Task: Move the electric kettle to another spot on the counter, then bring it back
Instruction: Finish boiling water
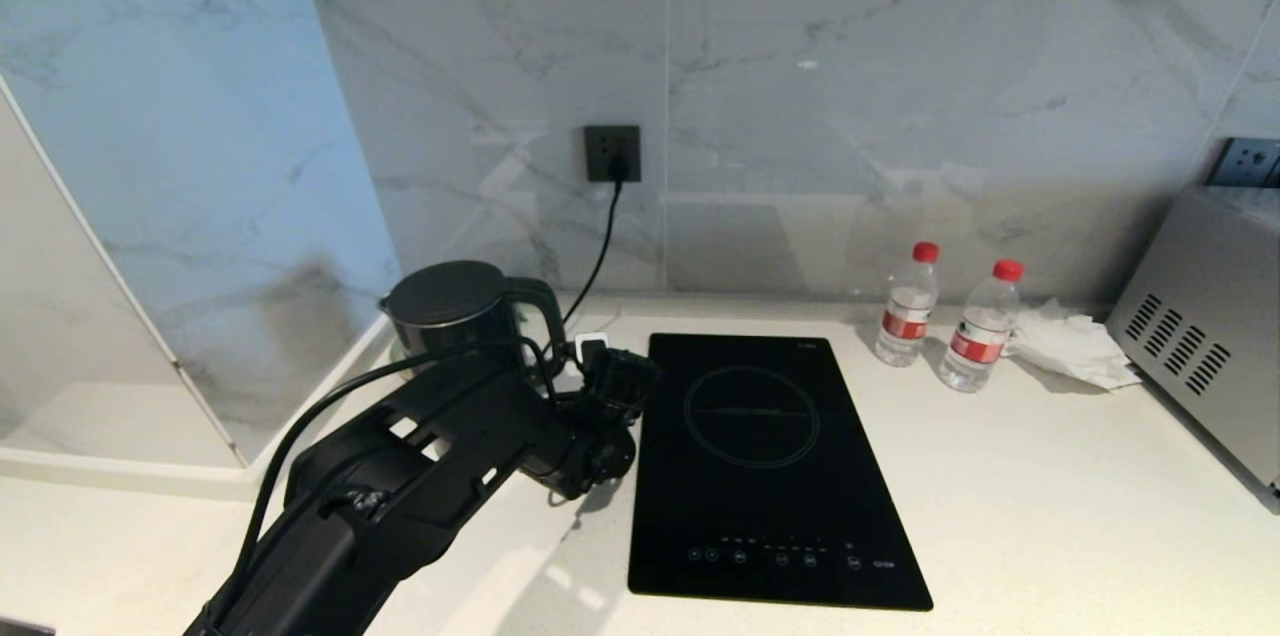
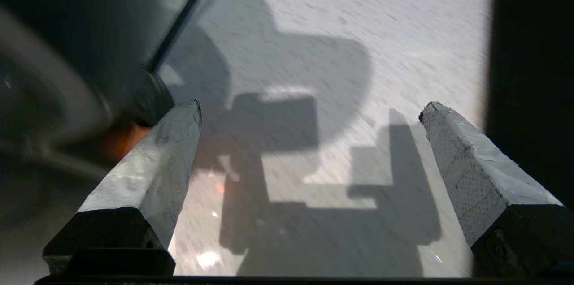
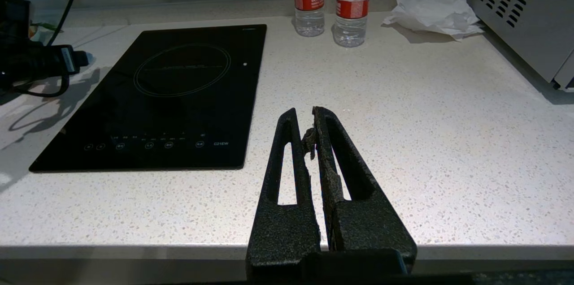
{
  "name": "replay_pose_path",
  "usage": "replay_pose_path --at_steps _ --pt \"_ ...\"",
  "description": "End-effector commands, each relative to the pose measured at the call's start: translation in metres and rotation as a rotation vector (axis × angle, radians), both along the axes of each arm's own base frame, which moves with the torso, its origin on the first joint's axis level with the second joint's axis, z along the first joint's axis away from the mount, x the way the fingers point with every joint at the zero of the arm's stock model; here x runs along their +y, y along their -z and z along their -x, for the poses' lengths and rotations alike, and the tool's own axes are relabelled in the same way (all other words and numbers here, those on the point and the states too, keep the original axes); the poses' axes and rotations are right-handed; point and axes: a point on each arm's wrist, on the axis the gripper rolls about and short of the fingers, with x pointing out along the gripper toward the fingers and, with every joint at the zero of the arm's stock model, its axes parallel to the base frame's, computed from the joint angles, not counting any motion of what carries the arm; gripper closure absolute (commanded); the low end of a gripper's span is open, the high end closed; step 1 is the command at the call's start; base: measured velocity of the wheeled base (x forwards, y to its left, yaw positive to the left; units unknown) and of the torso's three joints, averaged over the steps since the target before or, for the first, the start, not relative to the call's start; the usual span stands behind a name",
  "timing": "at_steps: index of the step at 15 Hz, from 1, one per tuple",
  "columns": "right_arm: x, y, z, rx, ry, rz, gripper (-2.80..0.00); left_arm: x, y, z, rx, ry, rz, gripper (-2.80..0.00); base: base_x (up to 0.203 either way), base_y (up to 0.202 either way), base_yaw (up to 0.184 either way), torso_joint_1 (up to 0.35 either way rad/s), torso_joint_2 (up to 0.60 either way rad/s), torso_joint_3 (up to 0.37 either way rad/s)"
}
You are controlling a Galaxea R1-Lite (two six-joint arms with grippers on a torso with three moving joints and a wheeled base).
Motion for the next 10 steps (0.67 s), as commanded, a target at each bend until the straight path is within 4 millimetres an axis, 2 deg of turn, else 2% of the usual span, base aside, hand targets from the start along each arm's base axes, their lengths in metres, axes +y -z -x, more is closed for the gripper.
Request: replay_pose_path --at_steps 1,3,5,10 --pt "0.000 0.000 0.000 0.001 0.000 0.000 0.00 -0.017 -0.020 0.017 -0.020 0.038 0.025 -2.80 0.000 0.000 0.000 0.000 0.00 0.000" --pt "0.000 0.000 0.000 0.001 0.000 0.000 0.00 -0.029 -0.022 0.033 -0.012 0.071 0.027 -2.80 0.000 0.000 0.000 0.000 0.00 0.000" --pt "0.000 0.000 0.000 0.001 -0.001 0.000 0.00 -0.027 -0.013 0.037 0.017 0.075 0.007 -2.80 0.000 0.000 0.000 0.000 0.00 0.000" --pt "0.000 0.000 0.000 0.001 0.000 0.000 0.00 -0.007 0.004 0.026 0.067 0.035 -0.040 -2.80 0.000 0.000 0.000 0.000 0.00 0.000"
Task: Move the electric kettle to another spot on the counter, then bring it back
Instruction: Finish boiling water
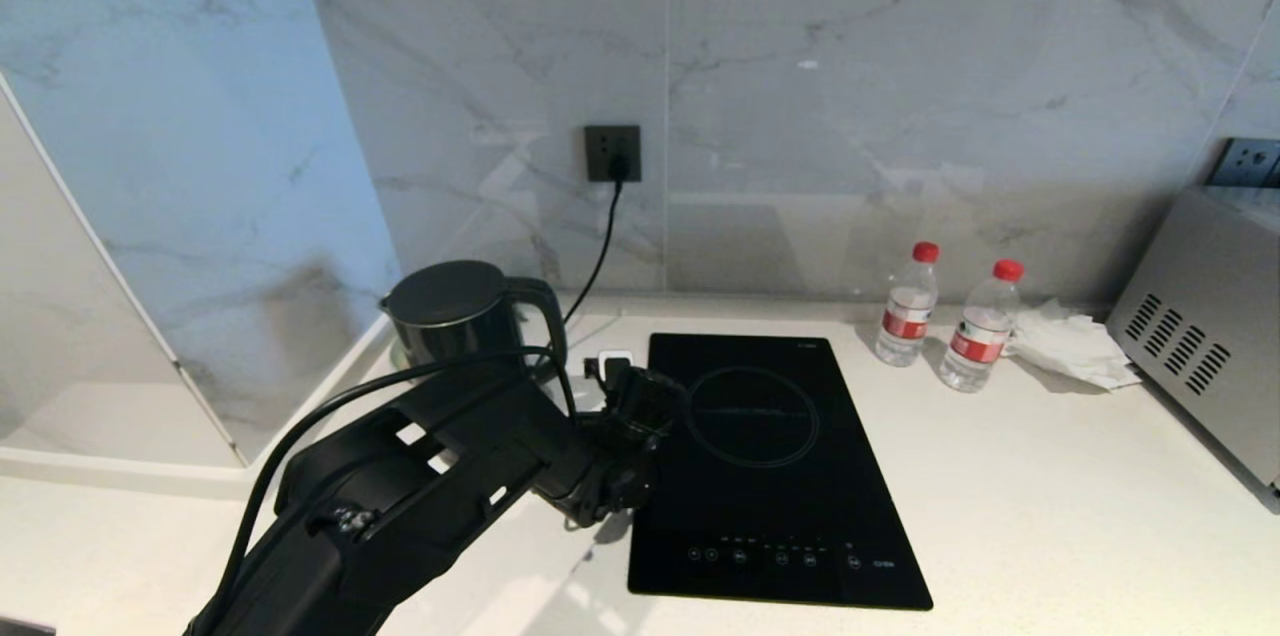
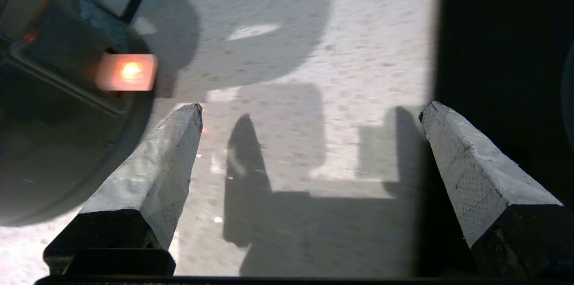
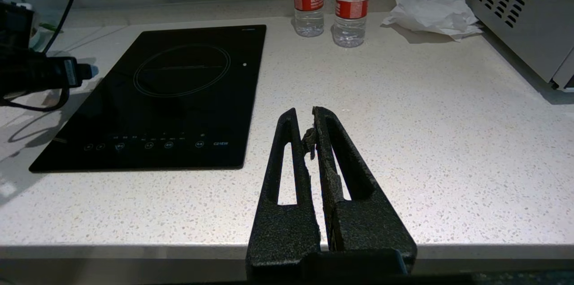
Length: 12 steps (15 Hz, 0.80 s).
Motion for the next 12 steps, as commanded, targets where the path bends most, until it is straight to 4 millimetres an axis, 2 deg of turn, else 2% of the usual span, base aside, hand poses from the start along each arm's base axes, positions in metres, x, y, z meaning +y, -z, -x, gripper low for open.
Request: replay_pose_path --at_steps 1,7,12 --pt "0.000 0.000 0.000 0.002 0.000 0.000 0.00 0.011 0.008 -0.007 0.025 -0.025 -0.023 -2.80 0.000 0.000 0.000 0.000 0.00 0.000" --pt "0.000 0.000 0.000 0.002 -0.001 0.000 0.00 0.025 0.006 -0.026 0.051 -0.063 -0.033 -2.80 0.000 0.000 0.000 0.000 0.00 0.000" --pt "0.000 0.000 0.000 0.002 0.000 0.000 0.00 0.023 0.006 -0.028 0.041 -0.064 -0.023 -2.80 0.000 0.000 0.000 0.000 0.00 0.000"
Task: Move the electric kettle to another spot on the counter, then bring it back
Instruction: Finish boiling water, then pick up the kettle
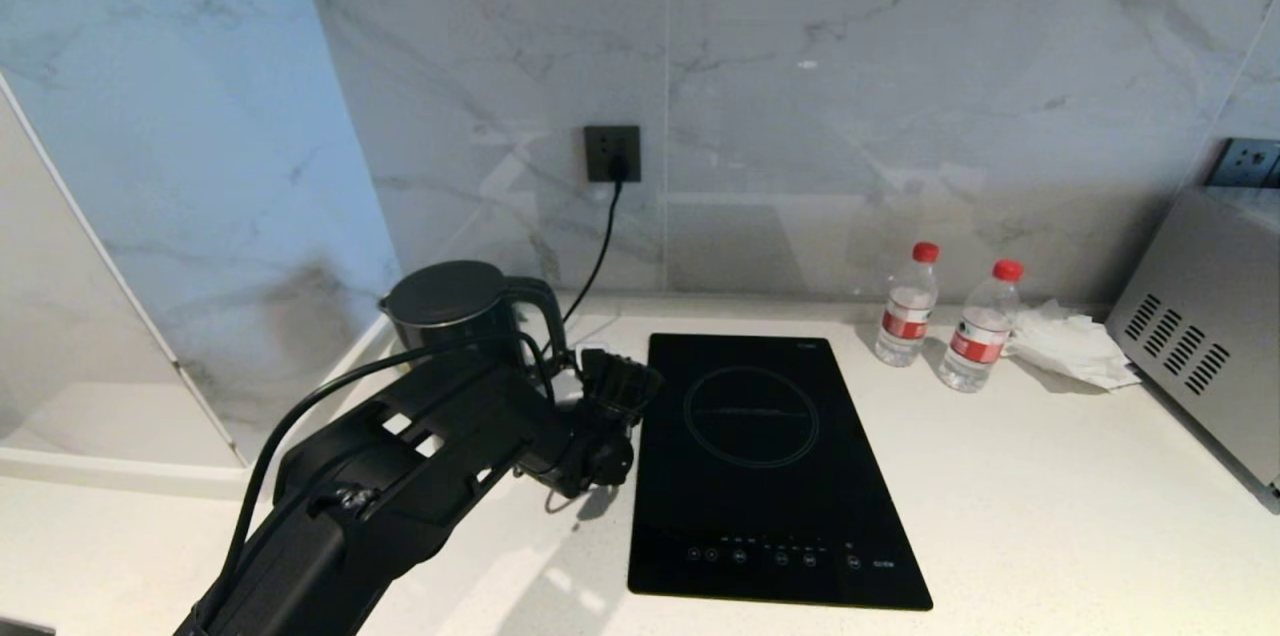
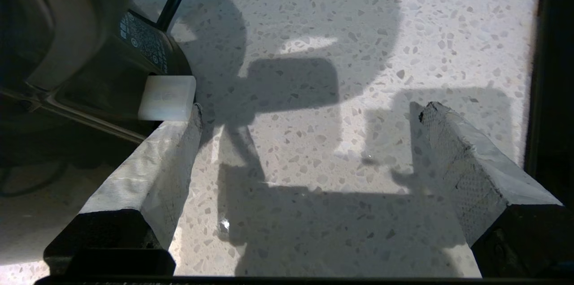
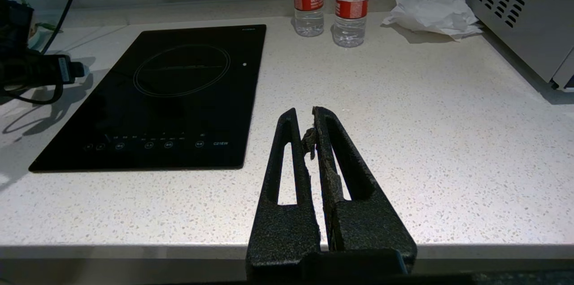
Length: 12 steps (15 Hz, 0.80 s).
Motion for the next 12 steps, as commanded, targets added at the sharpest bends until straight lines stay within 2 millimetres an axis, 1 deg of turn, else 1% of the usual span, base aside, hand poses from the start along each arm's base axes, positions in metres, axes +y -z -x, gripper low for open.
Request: replay_pose_path --at_steps 1,4,6,7,10,11,12 --pt "0.000 0.000 0.000 0.002 0.001 0.000 0.00 -0.001 0.002 0.000 -0.003 -0.004 0.001 -2.80 0.000 0.000 0.000 0.000 0.00 0.000" --pt "0.000 0.000 0.000 0.002 0.001 0.000 0.00 -0.005 0.004 0.009 0.014 0.011 -0.007 -2.80 0.000 0.000 0.000 0.000 0.00 0.000" --pt "0.000 0.000 0.000 0.002 0.001 0.000 0.00 -0.010 0.005 0.021 0.028 0.024 -0.013 -2.80 0.000 0.000 0.000 0.000 0.00 0.000" --pt "0.000 0.000 0.000 0.002 0.001 0.000 0.00 -0.012 0.003 0.028 0.030 0.033 -0.011 -2.80 0.000 0.000 0.000 0.000 0.00 0.000" --pt "0.000 0.000 0.000 0.002 0.001 0.000 0.00 -0.016 -0.009 0.050 -0.013 0.065 0.018 -2.80 0.000 0.000 0.000 0.000 0.00 0.000" --pt "0.000 0.000 0.000 0.002 -0.001 0.000 0.00 -0.016 -0.015 0.058 -0.038 0.075 0.036 -2.80 0.000 0.000 0.000 0.000 0.00 0.000" --pt "0.000 0.000 0.000 0.002 0.001 0.000 0.00 -0.015 -0.026 0.063 -0.082 0.081 0.069 -2.80 0.000 0.000 0.000 0.000 0.00 0.000"
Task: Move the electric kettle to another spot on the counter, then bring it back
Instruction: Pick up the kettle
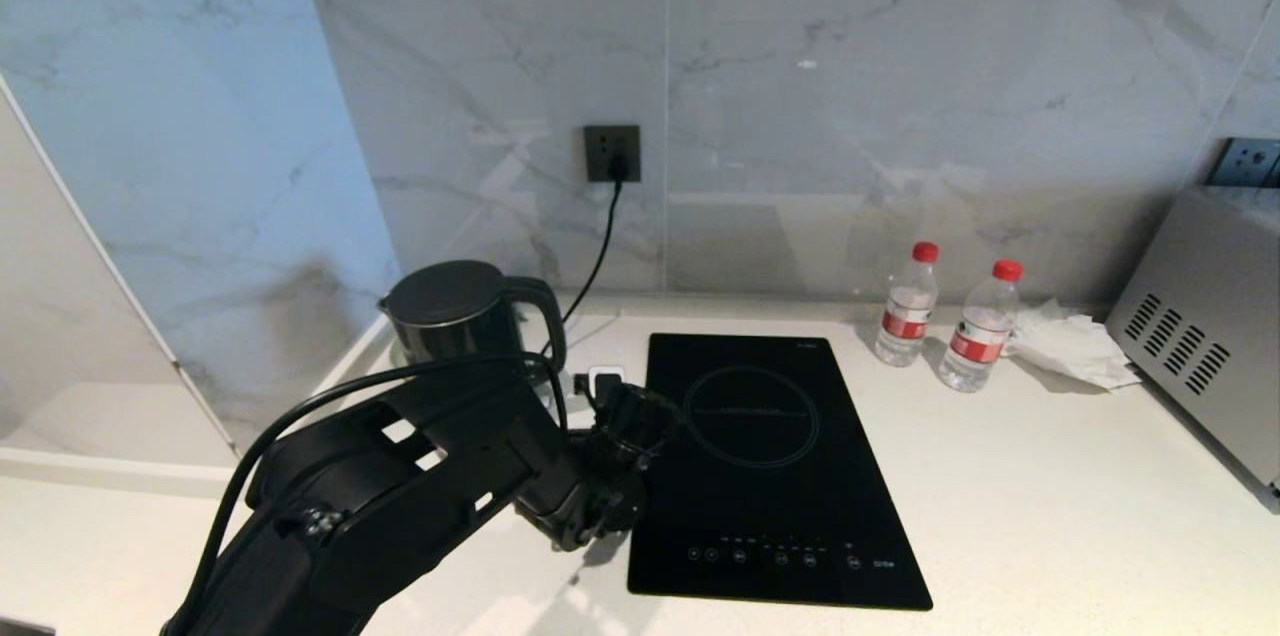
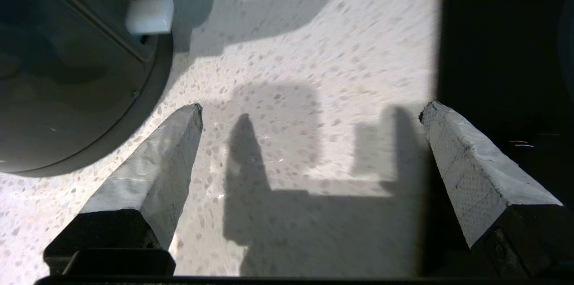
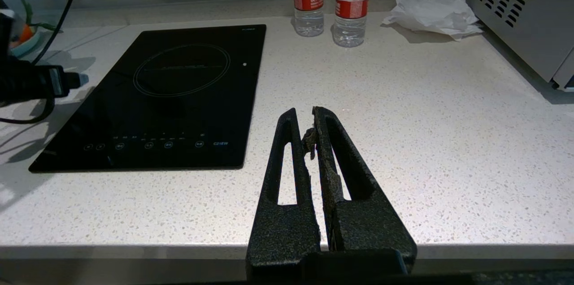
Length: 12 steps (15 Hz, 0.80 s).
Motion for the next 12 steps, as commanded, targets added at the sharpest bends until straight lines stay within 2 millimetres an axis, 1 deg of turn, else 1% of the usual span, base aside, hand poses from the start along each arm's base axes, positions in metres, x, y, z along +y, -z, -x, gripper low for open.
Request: replay_pose_path --at_steps 1,4,5,7,9,12 --pt "0.000 0.000 0.000 0.002 0.000 0.000 0.00 0.003 -0.033 0.013 -0.106 0.010 0.083 -2.80 0.000 0.000 0.000 0.000 0.00 0.000" --pt "0.000 0.000 0.000 0.002 0.000 0.000 0.00 0.024 -0.051 0.027 -0.140 0.000 0.114 -2.80 0.000 0.000 0.000 0.000 0.00 0.000" --pt "0.000 0.000 0.000 0.002 0.000 0.000 0.00 0.032 -0.060 0.029 -0.168 -0.008 0.136 -2.80 0.000 0.000 0.000 0.000 0.00 0.000" --pt "0.000 0.000 0.000 0.002 0.000 0.000 0.00 0.044 -0.079 0.025 -0.213 -0.020 0.175 -2.80 0.000 0.000 0.000 0.000 0.00 0.000" --pt "0.000 0.000 0.000 0.002 0.000 0.000 0.00 0.049 -0.091 0.020 -0.228 0.004 0.207 -2.80 0.000 0.000 0.000 0.000 0.00 0.000" --pt "0.000 0.000 0.000 0.002 0.000 0.000 0.00 0.047 -0.097 0.010 -0.254 0.012 0.227 -2.80 0.000 0.000 0.000 0.000 0.00 0.000"
